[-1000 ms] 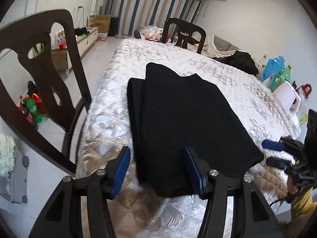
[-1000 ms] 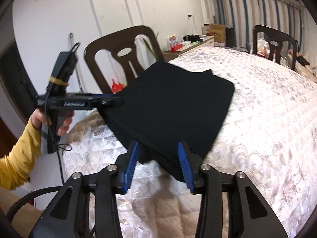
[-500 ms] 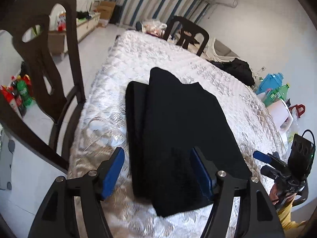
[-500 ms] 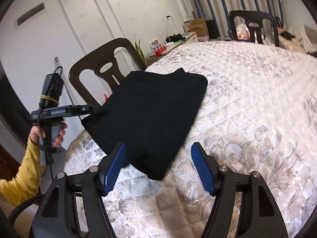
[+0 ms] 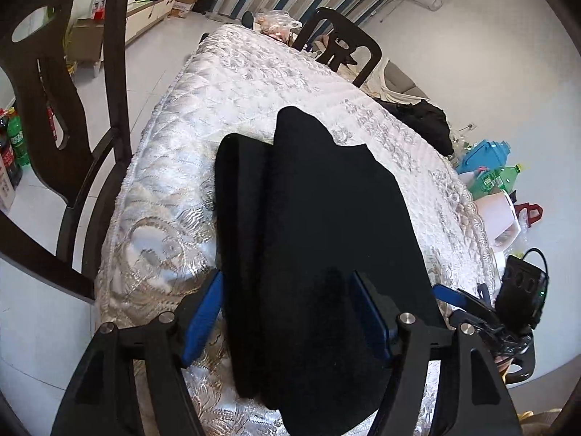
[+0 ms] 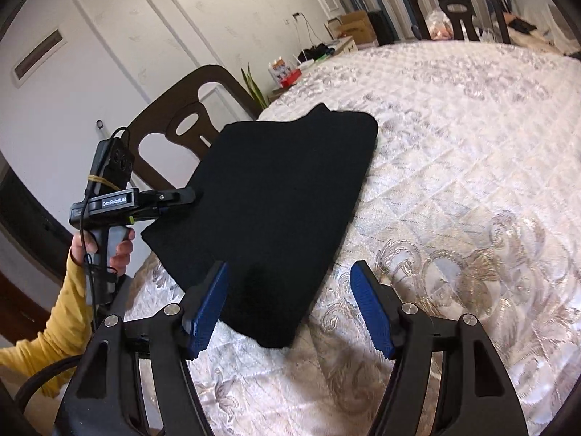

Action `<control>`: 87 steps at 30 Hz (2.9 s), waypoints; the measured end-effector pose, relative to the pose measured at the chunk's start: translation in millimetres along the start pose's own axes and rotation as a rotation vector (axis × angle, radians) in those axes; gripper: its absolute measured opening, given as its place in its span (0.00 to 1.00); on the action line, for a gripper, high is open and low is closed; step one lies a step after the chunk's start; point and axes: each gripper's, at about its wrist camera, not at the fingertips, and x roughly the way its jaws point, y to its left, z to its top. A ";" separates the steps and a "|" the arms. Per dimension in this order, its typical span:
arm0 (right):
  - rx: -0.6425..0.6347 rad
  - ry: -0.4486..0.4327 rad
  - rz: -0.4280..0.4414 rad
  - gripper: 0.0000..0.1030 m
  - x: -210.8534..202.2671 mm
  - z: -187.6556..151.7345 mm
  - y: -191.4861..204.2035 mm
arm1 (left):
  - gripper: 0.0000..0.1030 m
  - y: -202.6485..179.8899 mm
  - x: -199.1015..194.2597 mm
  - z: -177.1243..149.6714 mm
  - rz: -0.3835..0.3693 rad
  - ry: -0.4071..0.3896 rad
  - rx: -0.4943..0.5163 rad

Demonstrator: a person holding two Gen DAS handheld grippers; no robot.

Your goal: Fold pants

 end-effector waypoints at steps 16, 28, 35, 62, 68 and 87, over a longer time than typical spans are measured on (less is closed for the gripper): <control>-0.331 -0.092 -0.029 0.67 -10.8 -5.3 83.8 | 0.71 5.4 -37.7 -8.8 0.021 -0.092 -0.021; -0.790 0.088 -0.120 0.73 99.2 -20.1 171.5 | 0.72 29.6 -71.7 -41.3 0.086 -0.178 -0.084; -0.867 0.071 -0.300 0.74 112.2 -20.0 171.0 | 0.72 41.3 -62.6 -41.0 0.038 -0.165 -0.134; -0.718 0.004 -0.213 0.36 94.0 -12.0 169.2 | 0.82 25.6 2.5 0.2 -0.266 0.013 -0.211; -0.601 0.039 -0.104 0.38 84.2 -3.1 156.6 | 0.82 13.1 14.3 12.8 -0.273 0.053 -0.152; -0.023 0.026 -0.013 0.54 -6.6 33.7 -6.5 | 0.75 -3.8 22.9 21.2 -0.192 0.073 0.018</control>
